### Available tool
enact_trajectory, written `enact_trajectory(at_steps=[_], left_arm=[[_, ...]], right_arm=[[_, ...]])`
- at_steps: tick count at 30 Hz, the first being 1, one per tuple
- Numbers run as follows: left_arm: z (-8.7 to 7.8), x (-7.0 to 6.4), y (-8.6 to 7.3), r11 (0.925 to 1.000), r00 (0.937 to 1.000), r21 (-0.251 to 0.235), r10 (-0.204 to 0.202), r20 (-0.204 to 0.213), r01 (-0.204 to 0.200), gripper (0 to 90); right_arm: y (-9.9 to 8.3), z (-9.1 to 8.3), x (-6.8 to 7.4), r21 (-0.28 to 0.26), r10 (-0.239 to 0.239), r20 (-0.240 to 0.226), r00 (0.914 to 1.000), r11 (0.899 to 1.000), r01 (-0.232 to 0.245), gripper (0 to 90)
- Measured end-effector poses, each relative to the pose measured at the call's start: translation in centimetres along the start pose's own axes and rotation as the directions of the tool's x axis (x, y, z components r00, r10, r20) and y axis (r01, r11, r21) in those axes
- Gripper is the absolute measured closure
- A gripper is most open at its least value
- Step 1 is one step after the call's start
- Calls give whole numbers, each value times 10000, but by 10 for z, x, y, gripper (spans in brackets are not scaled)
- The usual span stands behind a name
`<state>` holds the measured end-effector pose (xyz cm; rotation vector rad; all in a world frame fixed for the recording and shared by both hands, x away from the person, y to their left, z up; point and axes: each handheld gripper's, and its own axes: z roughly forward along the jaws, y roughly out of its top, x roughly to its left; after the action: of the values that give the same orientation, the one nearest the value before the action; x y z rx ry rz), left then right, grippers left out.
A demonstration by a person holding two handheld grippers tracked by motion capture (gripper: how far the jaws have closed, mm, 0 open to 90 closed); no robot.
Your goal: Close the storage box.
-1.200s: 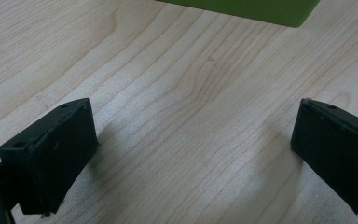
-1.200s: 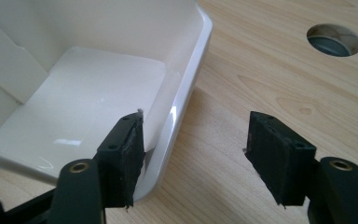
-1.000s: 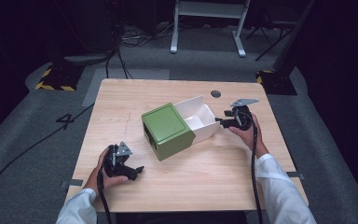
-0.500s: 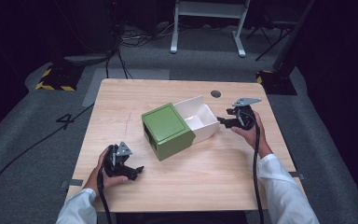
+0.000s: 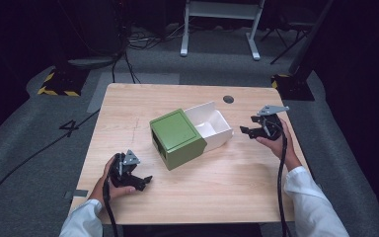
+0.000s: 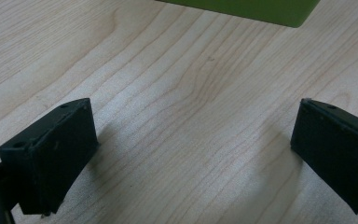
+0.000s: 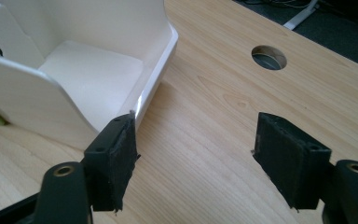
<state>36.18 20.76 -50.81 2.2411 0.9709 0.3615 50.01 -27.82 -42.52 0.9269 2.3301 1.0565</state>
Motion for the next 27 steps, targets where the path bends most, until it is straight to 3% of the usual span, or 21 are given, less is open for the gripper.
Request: enact_trajectory(at_steps=[9,27], left_arm=[[0,0,0,10000,10000,5,-1,1,1,6],[0,0,0,10000,10000,4,7,-2,-7,6]], right_arm=[[-6,-16,6,151,-625,111,9980,9979,623,269],[-26,-38,19,533,-1178,-305,9926,9914,1193,216]])
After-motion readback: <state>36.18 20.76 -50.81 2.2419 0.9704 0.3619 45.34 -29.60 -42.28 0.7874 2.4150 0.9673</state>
